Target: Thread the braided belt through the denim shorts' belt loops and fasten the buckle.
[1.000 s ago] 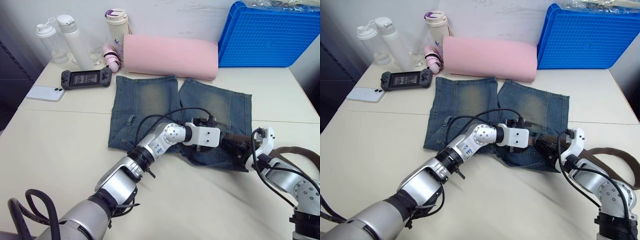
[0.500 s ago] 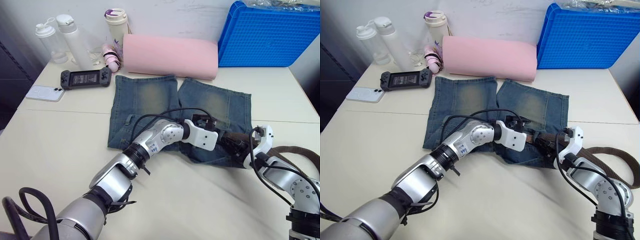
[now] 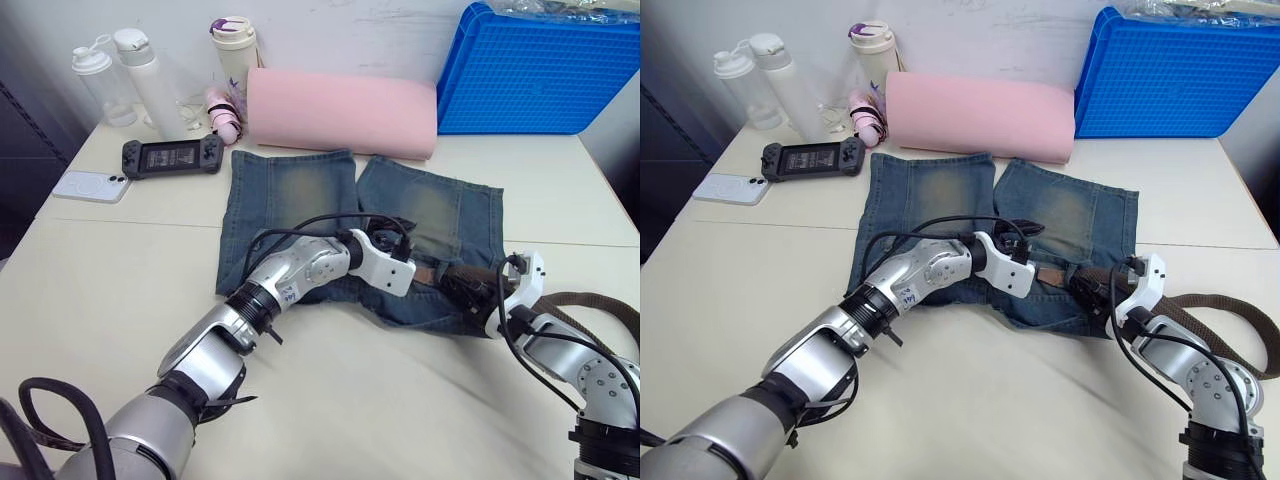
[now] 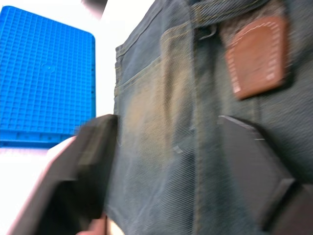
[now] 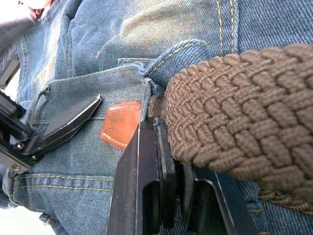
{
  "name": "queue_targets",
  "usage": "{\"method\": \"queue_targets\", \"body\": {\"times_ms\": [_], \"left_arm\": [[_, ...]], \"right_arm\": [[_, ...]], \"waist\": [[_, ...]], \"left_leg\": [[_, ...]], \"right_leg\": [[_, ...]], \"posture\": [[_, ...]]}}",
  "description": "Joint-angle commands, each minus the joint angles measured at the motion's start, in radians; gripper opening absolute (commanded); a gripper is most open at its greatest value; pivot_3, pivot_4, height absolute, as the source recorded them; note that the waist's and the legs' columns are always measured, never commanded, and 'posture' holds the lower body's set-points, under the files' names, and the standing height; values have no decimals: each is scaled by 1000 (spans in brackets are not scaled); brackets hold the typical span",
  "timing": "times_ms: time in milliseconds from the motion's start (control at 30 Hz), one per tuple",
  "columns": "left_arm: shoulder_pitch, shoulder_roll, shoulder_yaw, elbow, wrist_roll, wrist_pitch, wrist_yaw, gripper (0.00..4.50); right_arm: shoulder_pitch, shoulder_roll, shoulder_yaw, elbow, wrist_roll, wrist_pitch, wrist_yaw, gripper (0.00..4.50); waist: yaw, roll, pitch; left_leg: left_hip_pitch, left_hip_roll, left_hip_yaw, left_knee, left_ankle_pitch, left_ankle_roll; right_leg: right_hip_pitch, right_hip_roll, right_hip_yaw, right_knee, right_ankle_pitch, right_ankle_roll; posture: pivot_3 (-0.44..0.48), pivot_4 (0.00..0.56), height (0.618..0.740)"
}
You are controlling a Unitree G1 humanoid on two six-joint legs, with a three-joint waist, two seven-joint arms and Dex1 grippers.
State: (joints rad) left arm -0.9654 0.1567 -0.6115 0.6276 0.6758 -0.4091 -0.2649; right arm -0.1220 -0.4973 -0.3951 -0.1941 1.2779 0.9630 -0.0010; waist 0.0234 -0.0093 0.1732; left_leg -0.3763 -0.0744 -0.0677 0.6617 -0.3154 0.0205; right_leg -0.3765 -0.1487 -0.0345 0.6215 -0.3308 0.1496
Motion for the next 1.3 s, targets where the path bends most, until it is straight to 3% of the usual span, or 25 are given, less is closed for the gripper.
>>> {"method": "queue_targets", "body": {"times_ms": [33,267,500,667,967,1300], "left_arm": [[6,-6,-12,-33,6,-35,-1,1639],[54,36,-39,-80,-1,-112,-60,1639],[91,30,-30,-136,52,-47,-33,1639],[68,13,-46,-108,84,-25,-27,1639],[72,12,-68,-76,46,-98,-131,1639],[68,6,-44,-52,60,-81,-81,1639]], "right_arm": [[16,11,8,2,-12,19,-12,0],[26,18,3,-6,-12,16,-16,0],[38,30,-3,-21,-12,8,-24,0],[43,34,-10,-30,-7,7,-34,0],[48,41,-17,-37,-8,0,-43,0],[57,59,-4,-46,-18,-13,-45,0]], "waist": [[0,0,0],[-1,0,0],[-1,0,0],[0,0,0],[1,0,0],[0,0,0]], "left_leg": [[0,0,0,0,0,0],[0,0,0,0,0,0],[0,0,0,0,0,0],[0,0,0,0,0,0],[0,0,-1,0,0,0],[0,0,-1,0,0,0]], "right_leg": [[0,0,0,0,0,0],[0,0,0,0,0,0],[0,0,0,0,0,0],[0,0,0,0,0,0],[0,0,0,0,0,0],[0,0,0,0,0,0]], "posture": [[0,150,740],[0,150,740],[0,150,740],[0,150,740],[0,150,740],[0,150,740]]}}
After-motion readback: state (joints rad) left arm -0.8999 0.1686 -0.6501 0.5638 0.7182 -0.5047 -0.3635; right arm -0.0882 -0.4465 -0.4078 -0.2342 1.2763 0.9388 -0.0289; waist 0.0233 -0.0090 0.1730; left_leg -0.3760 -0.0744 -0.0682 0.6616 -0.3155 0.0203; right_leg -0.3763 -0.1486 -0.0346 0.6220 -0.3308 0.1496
